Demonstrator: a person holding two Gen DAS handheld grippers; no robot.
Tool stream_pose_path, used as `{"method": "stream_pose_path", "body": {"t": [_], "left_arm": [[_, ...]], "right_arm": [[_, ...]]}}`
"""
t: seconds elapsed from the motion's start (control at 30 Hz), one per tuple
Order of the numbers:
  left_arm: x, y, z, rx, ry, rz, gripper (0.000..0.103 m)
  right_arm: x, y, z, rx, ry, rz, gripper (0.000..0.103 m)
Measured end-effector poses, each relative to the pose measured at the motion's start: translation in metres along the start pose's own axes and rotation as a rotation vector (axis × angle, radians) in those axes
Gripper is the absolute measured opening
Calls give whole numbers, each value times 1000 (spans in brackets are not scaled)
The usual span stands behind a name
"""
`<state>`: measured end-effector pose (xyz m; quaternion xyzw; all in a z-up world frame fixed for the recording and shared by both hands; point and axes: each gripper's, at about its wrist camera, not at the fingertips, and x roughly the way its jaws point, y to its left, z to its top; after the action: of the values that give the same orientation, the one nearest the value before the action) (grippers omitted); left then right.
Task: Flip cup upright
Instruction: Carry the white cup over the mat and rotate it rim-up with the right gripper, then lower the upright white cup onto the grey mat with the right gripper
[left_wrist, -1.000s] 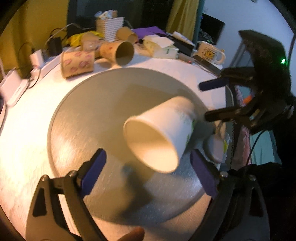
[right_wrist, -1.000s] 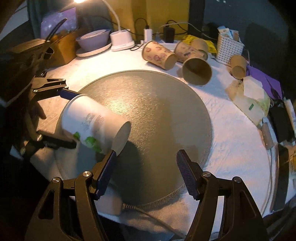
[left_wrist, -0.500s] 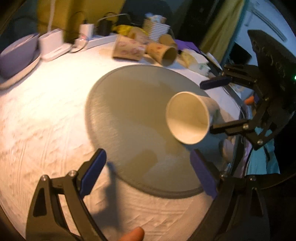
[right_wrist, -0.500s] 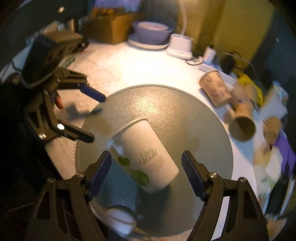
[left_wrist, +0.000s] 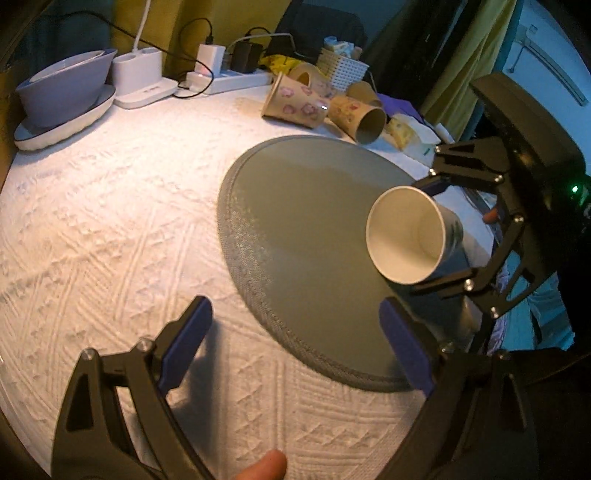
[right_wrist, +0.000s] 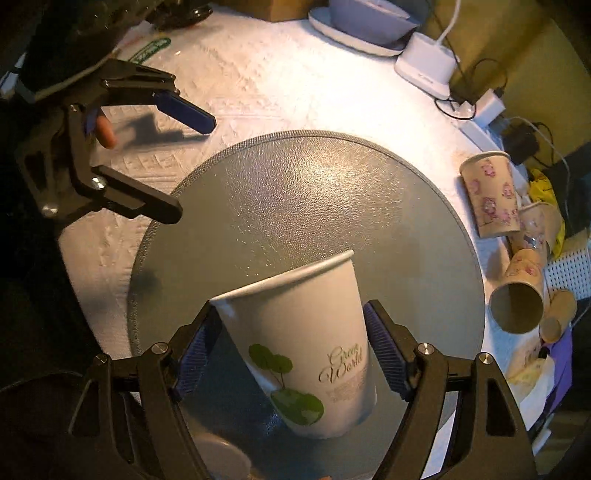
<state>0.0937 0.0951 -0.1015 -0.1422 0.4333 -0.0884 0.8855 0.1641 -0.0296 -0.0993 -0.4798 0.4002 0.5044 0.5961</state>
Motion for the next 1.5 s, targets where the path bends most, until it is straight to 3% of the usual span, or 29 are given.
{"method": "stream_pose_path", "body": {"t": [0.13,0.43,0.53,0.63,0.97,1.33,1.5], "left_arm": [[-2,-2,3,1,-10,-6,93],[-4,-1,16,-25,-58,16,93],[-5,0,22,-36,-78,34,93],[-5,0,28,-40,-86,50,93],[0,-19,45,-38,-108,68,93],[16,-52,53,-3,-91,62,93],[18,-60,55,5,-92,61,93]], "right_arm": [[6,-5,4,1,21,-11,76],[-10,-19,9,59,-67,-8,73],[-20,-33,4,152,-169,-11,73],[-29,-53,-6,306,-328,24,73],[-33,-80,-52,613,-584,-21,73],[-33,-78,-94,753,-660,-36,74],[-30,-80,-97,754,-643,-46,74]]}}
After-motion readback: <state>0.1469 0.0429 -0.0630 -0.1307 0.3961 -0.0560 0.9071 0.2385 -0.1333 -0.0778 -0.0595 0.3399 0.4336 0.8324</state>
